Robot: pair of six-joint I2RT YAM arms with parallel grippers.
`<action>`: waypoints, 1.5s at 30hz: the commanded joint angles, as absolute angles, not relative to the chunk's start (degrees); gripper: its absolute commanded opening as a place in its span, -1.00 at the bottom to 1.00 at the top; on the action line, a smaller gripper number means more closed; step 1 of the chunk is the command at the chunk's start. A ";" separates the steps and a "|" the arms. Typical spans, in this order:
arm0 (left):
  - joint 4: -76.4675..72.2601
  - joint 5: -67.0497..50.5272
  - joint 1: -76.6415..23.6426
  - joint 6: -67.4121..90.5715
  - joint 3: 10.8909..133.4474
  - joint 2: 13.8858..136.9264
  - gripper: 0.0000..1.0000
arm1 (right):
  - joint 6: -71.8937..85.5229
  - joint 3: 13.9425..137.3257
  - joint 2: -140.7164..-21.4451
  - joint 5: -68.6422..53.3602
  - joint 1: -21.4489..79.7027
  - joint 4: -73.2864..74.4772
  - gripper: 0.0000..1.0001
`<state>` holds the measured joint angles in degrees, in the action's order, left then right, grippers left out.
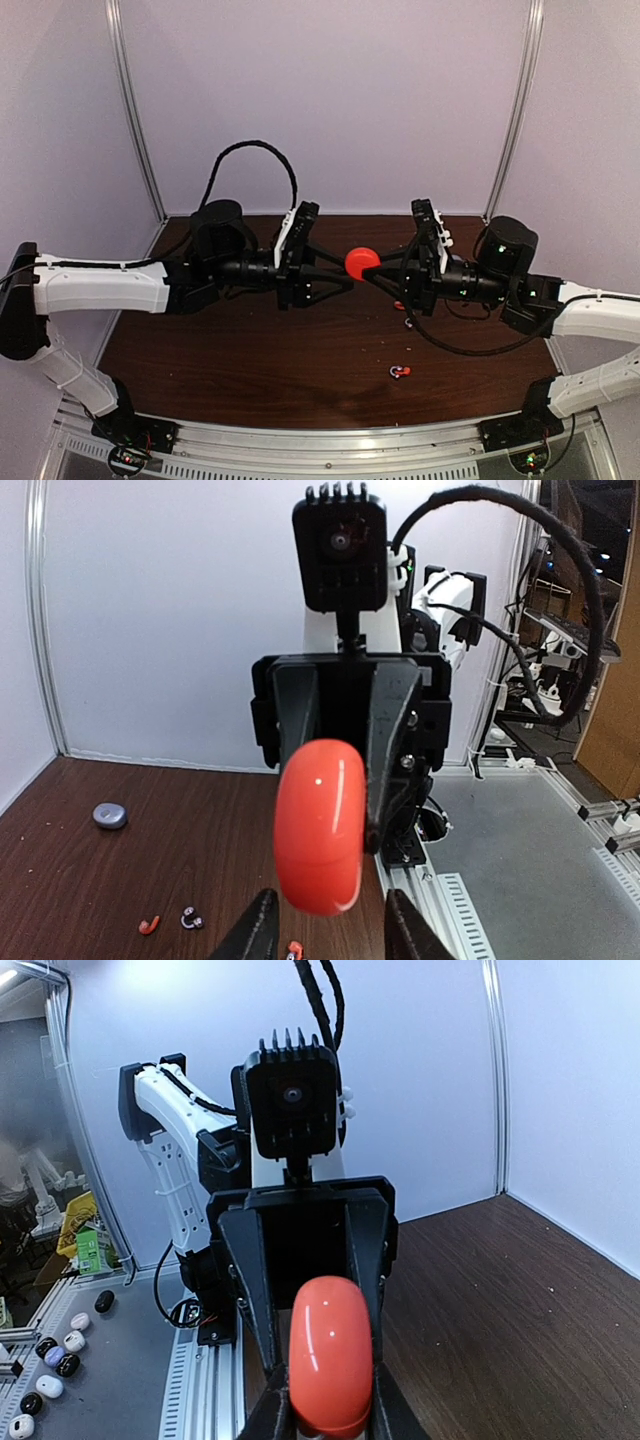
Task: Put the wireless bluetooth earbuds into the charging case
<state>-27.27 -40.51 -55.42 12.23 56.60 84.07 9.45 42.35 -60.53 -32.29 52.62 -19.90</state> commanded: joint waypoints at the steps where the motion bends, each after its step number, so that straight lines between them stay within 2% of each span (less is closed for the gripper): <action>1: -33.97 -41.20 -55.85 15.23 57.32 84.84 -0.26 | 10.63 41.07 -60.09 -31.38 52.38 -23.34 -0.73; 9: -36.14 -41.17 -55.95 16.64 57.97 85.94 -0.27 | 10.81 40.87 -60.59 -31.86 52.38 -23.88 -0.72; 12: -36.07 -41.13 -56.03 16.70 58.24 86.34 -0.38 | 10.72 40.87 -60.57 -31.81 52.38 -23.79 -0.72; 16: -34.70 -41.56 -56.02 16.11 58.85 86.64 -0.63 | 10.38 40.70 -60.28 -31.79 52.38 -23.39 -0.67; 21: -27.84 -40.41 -55.99 11.32 59.47 84.98 -0.78 | 9.08 41.14 -58.20 -31.55 52.36 -18.52 -0.27; 24: -22.51 -40.64 -55.96 8.41 60.37 84.47 -0.82 | 7.55 41.91 -56.69 -31.47 52.27 -13.54 0.05; 28: -17.88 -42.23 -56.04 6.28 61.61 84.92 -0.84 | 6.23 43.43 -55.83 -31.80 52.31 -8.15 0.20; 32: -16.39 -42.99 -56.01 5.71 62.44 85.47 -0.85 | 5.80 45.40 -56.98 -32.47 52.36 -5.98 0.20; 37: -16.59 -43.55 -56.07 5.89 62.90 86.02 -0.86 | 5.83 46.93 -59.05 -33.68 52.38 -6.13 0.11; 45: -15.68 -43.71 -56.02 5.37 63.24 86.20 -0.85 | 5.21 48.12 -60.77 -33.79 52.36 -5.98 -0.20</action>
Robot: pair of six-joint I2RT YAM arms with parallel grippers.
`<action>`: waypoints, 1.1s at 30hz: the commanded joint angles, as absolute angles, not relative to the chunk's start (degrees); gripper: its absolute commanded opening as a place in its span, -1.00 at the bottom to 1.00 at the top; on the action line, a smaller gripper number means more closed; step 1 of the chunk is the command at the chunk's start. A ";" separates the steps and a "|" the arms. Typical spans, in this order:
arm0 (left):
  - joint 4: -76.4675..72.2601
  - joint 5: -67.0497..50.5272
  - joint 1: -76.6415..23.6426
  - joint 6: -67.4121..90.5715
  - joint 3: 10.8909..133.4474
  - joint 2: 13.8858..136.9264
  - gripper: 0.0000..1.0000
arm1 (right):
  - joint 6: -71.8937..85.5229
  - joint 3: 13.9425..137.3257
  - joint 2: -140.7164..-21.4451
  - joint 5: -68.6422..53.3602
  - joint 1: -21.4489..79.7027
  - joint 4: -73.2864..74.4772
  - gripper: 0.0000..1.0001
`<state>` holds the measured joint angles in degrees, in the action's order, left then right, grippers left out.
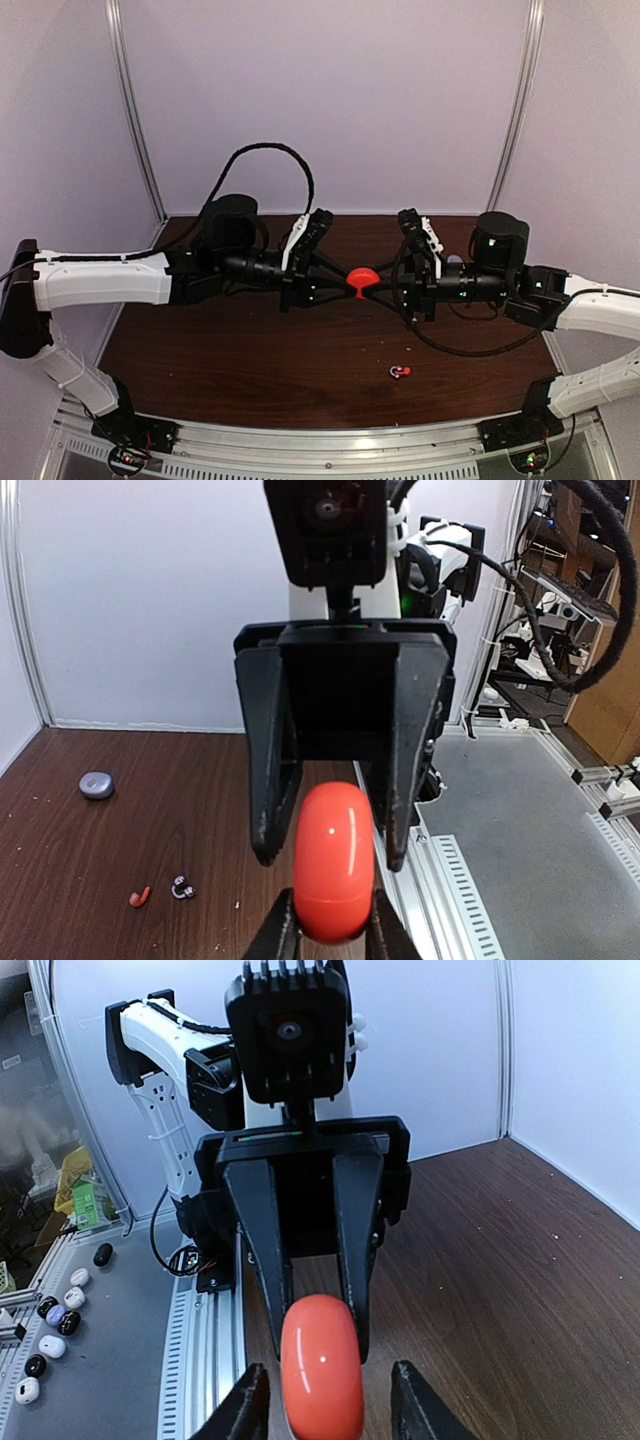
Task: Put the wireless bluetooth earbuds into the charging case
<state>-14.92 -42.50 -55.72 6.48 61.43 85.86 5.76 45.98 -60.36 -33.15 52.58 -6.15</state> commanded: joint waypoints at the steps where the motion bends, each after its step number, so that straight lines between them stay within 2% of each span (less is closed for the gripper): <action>1: -15.56 -43.83 -56.06 5.24 63.28 86.28 -0.85 | 5.19 48.16 -60.77 -34.01 52.38 -6.10 -0.24; 6: -14.99 -43.89 -56.03 4.46 63.37 86.67 -0.79 | 5.19 48.32 -61.01 -34.34 52.38 -6.46 -0.49; 7: -14.87 -43.78 -56.07 4.26 63.37 86.63 -0.72 | 5.14 48.26 -60.95 -34.47 52.38 -6.54 -0.54; 10: -15.32 -42.72 -56.00 3.90 62.64 86.01 -0.31 | 5.23 47.93 -60.72 -34.78 52.38 -7.20 -0.61; 13: -16.96 -42.52 -56.04 4.06 61.24 85.30 -0.13 | 5.63 47.58 -60.34 -34.59 52.38 -8.63 -0.62; 33: -21.16 -42.60 -56.78 8.81 62.48 89.58 -0.16 | 6.49 47.46 -60.78 -33.97 52.38 -11.65 -0.66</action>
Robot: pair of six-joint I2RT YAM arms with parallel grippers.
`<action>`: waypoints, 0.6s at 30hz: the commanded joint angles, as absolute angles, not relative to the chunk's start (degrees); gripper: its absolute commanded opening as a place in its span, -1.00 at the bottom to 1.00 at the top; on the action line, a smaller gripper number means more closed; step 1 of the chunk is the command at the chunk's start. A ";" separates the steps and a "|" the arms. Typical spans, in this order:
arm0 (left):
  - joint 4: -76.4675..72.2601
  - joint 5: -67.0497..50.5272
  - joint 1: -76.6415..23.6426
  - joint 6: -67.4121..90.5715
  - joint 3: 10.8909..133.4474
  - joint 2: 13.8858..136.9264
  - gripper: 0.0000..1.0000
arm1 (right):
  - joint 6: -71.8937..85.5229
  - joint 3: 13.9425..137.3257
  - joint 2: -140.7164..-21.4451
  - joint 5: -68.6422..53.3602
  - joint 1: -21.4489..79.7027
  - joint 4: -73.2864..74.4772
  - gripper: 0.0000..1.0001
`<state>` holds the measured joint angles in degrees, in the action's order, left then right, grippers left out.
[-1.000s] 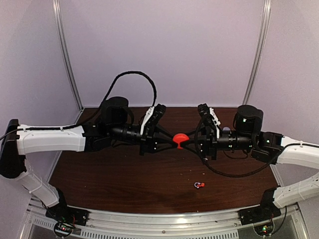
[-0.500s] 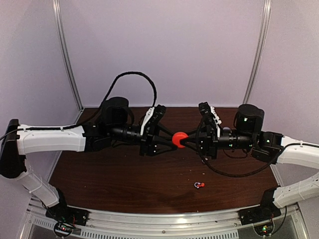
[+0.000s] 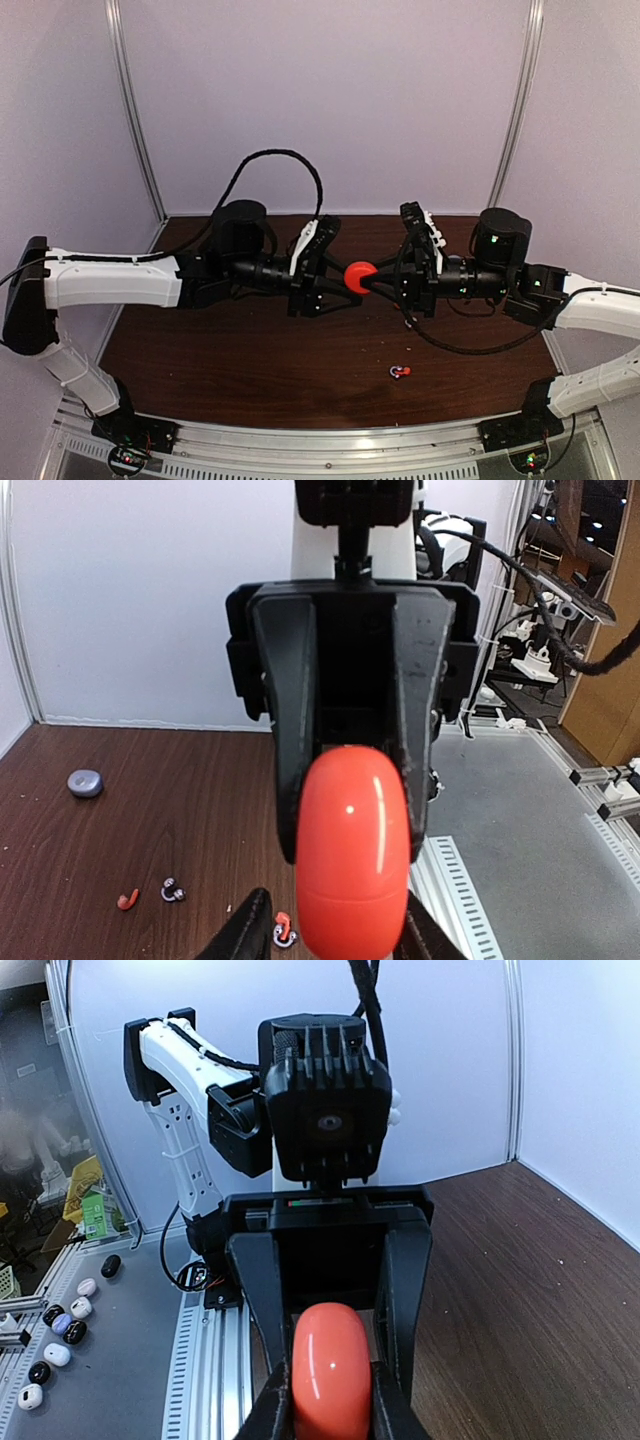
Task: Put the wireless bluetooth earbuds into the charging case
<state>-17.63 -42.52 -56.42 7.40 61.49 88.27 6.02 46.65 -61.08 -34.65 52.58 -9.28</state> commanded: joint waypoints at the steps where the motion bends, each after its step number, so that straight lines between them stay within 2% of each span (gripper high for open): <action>1: -21.60 -42.70 -56.85 9.05 62.41 89.71 -0.17 | 6.50 47.40 -60.78 -33.85 52.39 -11.69 -0.66; 9: -29.71 -43.15 -56.87 13.31 60.41 89.47 -0.27 | 6.92 46.43 -60.92 -33.27 52.37 -12.97 -0.67; 18: -31.57 -43.24 -57.13 14.43 60.64 90.36 -0.33 | 7.43 45.43 -60.39 -31.43 52.38 -14.75 -0.68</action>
<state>-27.22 -42.54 -56.75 13.08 60.90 89.58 6.44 46.50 -61.08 -33.12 52.58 -11.81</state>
